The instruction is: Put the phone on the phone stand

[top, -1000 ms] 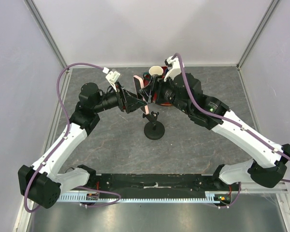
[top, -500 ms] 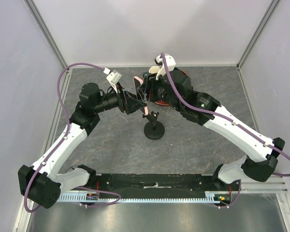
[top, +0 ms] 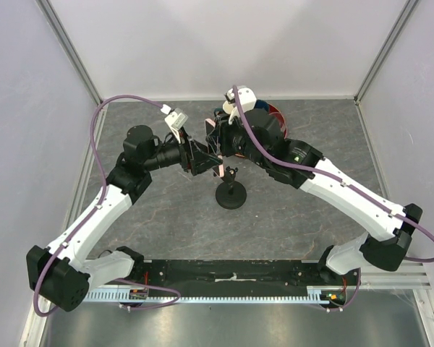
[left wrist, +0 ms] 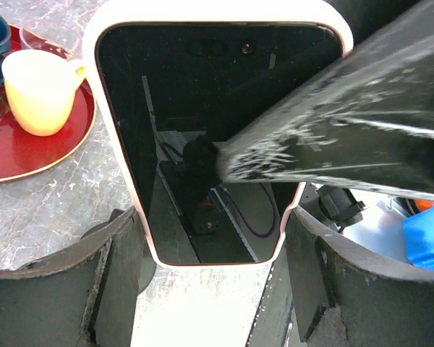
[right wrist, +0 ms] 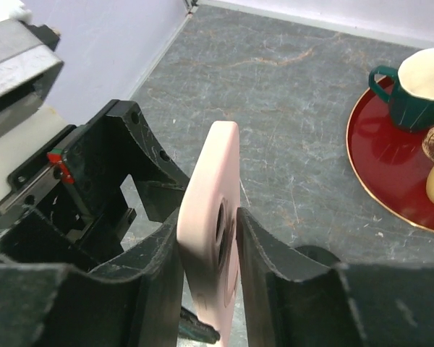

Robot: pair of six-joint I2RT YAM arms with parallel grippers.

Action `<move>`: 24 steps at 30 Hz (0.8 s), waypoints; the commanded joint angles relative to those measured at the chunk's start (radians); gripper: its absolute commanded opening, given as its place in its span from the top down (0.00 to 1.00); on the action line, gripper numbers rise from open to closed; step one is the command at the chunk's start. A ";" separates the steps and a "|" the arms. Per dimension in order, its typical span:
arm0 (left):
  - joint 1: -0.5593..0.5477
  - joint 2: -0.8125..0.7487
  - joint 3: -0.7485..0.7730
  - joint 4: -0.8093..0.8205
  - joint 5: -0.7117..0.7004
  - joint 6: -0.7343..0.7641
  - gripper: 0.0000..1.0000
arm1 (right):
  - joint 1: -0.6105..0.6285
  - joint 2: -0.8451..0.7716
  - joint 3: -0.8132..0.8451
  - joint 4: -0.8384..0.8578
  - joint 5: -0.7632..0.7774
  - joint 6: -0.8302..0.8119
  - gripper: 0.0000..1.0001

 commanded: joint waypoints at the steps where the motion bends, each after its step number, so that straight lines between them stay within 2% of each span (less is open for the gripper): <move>1: -0.021 -0.025 0.046 0.058 0.012 0.042 0.98 | 0.006 0.006 -0.016 0.047 -0.012 0.025 0.66; 2: -0.023 -0.026 0.048 0.058 0.011 0.039 0.98 | 0.006 0.009 -0.016 0.046 -0.006 0.028 0.77; 5: -0.023 -0.029 0.055 0.058 0.030 0.033 0.95 | 0.016 -0.013 -0.034 0.049 0.036 0.025 1.00; 7: -0.023 -0.028 0.060 0.061 0.052 0.022 0.74 | 0.015 -0.054 -0.071 0.061 0.062 0.020 1.00; 8: -0.021 -0.031 0.057 0.069 0.085 0.014 0.54 | 0.015 -0.069 -0.086 0.084 0.060 0.015 1.00; 9: -0.021 -0.034 0.056 0.081 0.110 0.010 0.45 | 0.015 -0.106 -0.103 0.093 0.044 -0.001 1.00; 12: -0.020 -0.037 0.037 0.161 0.205 -0.042 0.29 | 0.012 -0.177 -0.162 0.107 0.013 -0.037 1.00; 15: -0.018 -0.025 0.013 0.270 0.306 -0.120 0.22 | 0.013 -0.272 -0.241 0.121 -0.015 -0.037 1.00; 20: -0.018 0.014 -0.004 0.414 0.423 -0.236 0.26 | 0.010 -0.437 -0.404 0.257 -0.159 -0.025 1.00; 24: -0.024 0.038 -0.018 0.517 0.478 -0.308 0.26 | 0.009 -0.478 -0.461 0.338 -0.239 -0.021 1.00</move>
